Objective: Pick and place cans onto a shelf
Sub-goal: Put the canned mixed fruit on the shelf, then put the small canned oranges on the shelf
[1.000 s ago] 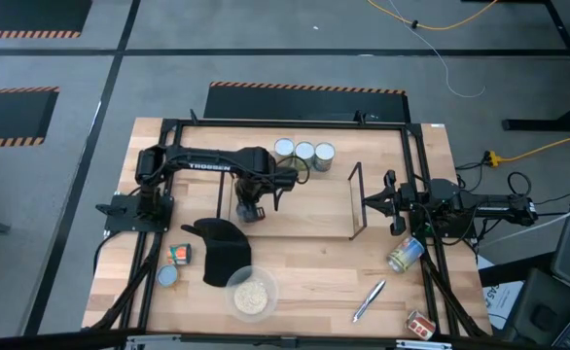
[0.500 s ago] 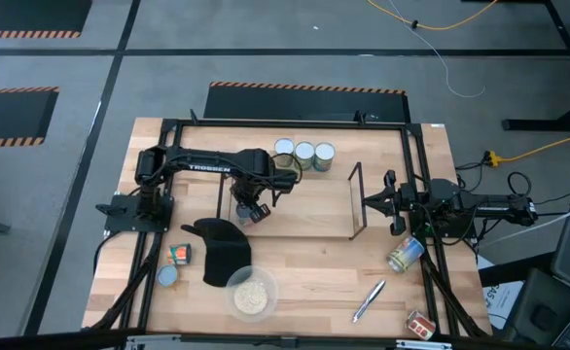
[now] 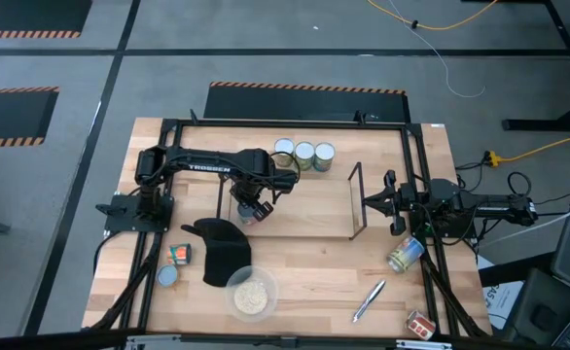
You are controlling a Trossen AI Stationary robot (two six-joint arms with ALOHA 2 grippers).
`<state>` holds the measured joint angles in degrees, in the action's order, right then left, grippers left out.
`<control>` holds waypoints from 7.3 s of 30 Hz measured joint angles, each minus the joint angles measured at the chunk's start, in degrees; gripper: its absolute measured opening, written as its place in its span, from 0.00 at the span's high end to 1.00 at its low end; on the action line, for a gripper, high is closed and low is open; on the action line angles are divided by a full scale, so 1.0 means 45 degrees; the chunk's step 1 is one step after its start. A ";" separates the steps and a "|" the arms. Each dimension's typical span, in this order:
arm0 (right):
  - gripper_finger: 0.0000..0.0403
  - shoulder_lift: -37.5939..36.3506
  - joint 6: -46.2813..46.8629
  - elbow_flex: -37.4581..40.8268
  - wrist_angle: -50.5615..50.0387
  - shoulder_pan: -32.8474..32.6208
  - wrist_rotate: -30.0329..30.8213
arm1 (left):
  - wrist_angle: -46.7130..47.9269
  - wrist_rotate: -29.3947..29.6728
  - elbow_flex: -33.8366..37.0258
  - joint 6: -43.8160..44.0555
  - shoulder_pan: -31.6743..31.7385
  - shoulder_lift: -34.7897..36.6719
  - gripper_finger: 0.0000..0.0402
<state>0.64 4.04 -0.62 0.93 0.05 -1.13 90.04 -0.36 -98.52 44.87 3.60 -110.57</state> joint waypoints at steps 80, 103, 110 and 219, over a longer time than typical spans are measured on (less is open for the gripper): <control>0.89 -0.0005 -0.0001 0.0000 0.0000 -0.0002 0.0000 | -0.0121 0.3483 -0.0010 0.5528 -0.6508 0.6424 0.77; 0.89 -0.0005 -0.0001 0.0000 0.0000 -0.0003 0.0000 | -0.0005 -0.1914 -0.0010 1.2587 -0.8435 0.3013 0.64; 0.89 -0.0005 -0.0001 0.0000 0.0000 -0.0001 0.0000 | -0.0005 -0.1635 -0.0010 1.3707 -0.9014 0.1214 0.64; 0.89 -0.0005 0.0004 0.0000 0.0000 0.0000 0.0000 | -0.0028 -0.3083 0.5001 1.6994 -0.9816 -0.0871 0.97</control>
<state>0.62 4.05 -0.62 0.93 0.05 -1.13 89.91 -14.24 -76.01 121.34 -40.58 -114.49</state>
